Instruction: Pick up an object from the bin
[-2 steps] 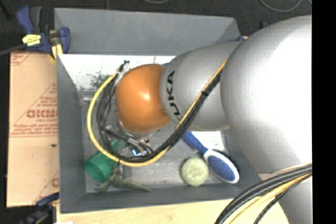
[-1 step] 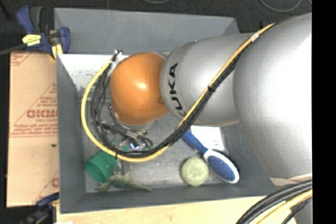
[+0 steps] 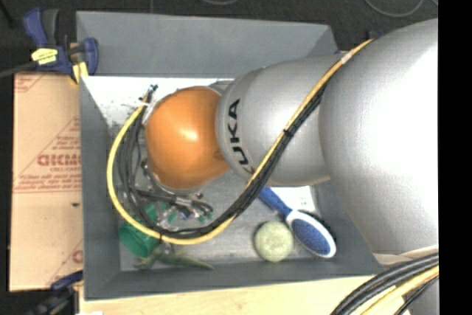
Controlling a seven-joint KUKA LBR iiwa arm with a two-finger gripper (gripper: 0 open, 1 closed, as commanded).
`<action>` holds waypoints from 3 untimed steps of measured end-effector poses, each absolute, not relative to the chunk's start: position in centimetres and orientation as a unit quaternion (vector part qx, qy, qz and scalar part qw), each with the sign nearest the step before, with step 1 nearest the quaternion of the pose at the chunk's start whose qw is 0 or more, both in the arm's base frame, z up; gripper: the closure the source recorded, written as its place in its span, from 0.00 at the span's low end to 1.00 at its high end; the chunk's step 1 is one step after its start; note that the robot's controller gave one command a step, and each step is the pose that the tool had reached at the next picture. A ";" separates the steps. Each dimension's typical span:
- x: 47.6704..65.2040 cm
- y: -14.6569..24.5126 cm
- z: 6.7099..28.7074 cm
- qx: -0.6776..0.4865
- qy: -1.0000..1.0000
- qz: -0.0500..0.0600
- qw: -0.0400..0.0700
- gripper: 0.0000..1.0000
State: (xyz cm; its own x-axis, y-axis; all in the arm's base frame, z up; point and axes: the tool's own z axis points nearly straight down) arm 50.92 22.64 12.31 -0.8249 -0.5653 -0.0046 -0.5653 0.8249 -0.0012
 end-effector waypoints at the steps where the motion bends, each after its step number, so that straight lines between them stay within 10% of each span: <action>1: 52.0 22.7 7.0 -0.424 0.906 0.001 -0.001 0.00; 2: 49.6 22.1 7.7 -0.438 0.899 0.001 0.012 1.00; 3: 49.6 22.1 7.7 -0.438 0.899 0.001 0.012 1.00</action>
Offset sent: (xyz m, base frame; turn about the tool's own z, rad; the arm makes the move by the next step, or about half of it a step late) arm -0.0206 -0.0082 -0.0531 -0.3127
